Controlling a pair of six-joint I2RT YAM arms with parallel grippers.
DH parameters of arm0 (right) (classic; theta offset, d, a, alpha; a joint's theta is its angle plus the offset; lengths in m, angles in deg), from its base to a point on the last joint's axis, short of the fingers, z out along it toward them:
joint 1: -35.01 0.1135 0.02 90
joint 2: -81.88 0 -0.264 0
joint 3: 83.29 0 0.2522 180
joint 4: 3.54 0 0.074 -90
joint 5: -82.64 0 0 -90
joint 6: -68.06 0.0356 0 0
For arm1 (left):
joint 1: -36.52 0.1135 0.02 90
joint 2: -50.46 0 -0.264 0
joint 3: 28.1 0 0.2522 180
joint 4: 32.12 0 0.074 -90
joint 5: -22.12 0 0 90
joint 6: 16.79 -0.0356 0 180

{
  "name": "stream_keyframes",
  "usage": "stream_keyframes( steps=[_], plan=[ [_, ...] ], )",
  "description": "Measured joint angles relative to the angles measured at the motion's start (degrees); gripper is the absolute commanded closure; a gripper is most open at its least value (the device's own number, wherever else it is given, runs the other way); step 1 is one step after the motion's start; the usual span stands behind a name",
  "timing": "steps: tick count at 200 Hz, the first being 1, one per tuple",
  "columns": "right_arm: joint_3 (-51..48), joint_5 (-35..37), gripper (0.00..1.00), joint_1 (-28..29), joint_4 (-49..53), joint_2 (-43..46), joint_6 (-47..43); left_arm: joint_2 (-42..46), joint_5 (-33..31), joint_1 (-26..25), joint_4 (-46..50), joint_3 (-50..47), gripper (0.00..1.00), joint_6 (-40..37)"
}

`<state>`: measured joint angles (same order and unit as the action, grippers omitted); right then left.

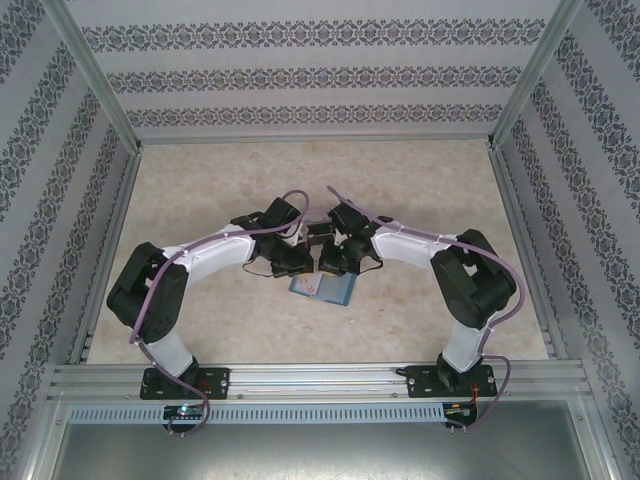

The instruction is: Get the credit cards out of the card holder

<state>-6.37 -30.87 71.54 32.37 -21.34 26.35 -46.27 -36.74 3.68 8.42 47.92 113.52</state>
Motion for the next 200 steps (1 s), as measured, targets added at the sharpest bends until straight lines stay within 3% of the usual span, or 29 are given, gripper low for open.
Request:
stream_keyframes(
  steps=[69,128,200],
  plan=[
    [2.5,-1.1,0.88,2.3,-0.5,-3.7,0.0,0.3,-1.6,2.2,1.2,-3.2,1.00,-0.5],
    [-1.3,-1.0,0.76,2.4,-0.3,-2.6,0.9,-4.2,-1.2,2.6,1.3,-1.7,1.00,-2.0],
    [-3.3,-1.0,0.70,1.9,-2.1,-1.2,0.1,-8.0,-1.2,2.6,2.0,0.5,1.00,-4.2]
  ],
)
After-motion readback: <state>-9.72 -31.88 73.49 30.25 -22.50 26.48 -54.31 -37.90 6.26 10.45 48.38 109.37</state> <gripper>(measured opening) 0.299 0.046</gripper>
